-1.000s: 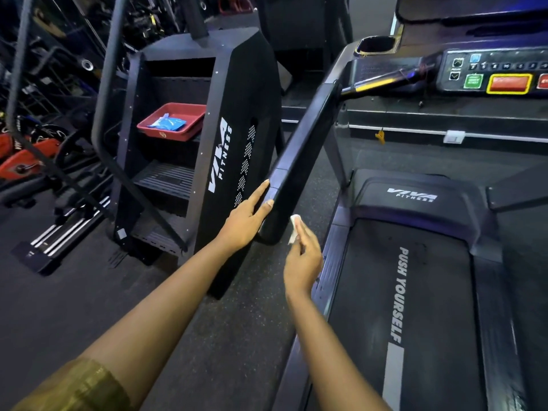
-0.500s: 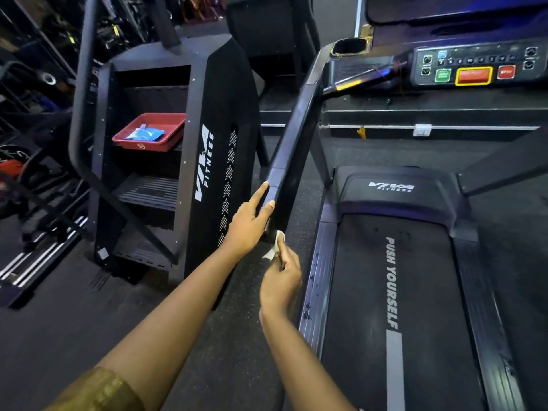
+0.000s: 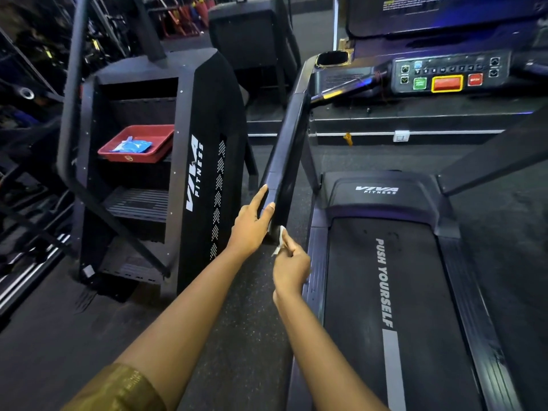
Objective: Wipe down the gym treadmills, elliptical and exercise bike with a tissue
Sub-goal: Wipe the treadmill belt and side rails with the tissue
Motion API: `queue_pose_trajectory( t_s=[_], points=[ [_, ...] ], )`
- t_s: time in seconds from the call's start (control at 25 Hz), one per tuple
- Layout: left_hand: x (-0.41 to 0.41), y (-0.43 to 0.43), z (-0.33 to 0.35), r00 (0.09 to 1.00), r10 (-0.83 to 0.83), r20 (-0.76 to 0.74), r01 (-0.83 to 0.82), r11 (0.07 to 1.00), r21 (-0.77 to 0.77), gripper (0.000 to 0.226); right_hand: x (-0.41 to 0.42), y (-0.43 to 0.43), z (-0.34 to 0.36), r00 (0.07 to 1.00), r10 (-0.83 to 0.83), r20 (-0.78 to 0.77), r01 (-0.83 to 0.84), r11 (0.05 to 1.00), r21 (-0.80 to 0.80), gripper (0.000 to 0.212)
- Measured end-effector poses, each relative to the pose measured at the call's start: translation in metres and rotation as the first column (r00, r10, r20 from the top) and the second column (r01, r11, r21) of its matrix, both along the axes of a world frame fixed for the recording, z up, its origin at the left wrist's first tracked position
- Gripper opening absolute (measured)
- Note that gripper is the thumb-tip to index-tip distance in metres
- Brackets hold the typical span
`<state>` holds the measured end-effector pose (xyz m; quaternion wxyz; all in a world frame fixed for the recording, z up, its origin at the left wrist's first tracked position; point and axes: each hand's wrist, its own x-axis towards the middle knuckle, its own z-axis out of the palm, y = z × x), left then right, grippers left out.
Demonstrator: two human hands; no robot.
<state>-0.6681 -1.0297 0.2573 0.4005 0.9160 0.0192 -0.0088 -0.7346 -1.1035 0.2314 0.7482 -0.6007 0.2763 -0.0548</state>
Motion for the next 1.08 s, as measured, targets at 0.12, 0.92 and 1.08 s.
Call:
queue_pose_trajectory(
  t_s=[0.12,0.92,1.08],
  points=[
    [0.001,0.0,-0.001,1.0,-0.007,0.008,0.007,1.0,0.011,0.051,-0.009,-0.004,0.006,0.991,0.069,0.11,-0.057,0.992,-0.111,0.039],
    [-0.043,-0.049,0.043,0.782,-0.624,-0.01,0.593,0.738,0.321,0.047,-0.036,-0.158,0.042,0.967,0.233,0.106,-0.115,0.767,-0.631,0.026],
    [-0.014,-0.113,0.007,0.69,-0.713,-0.125,0.703,0.62,0.349,0.046,-0.039,-0.221,0.03,0.991,0.132,0.022,-0.076,0.698,-0.712,0.027]
  ],
)
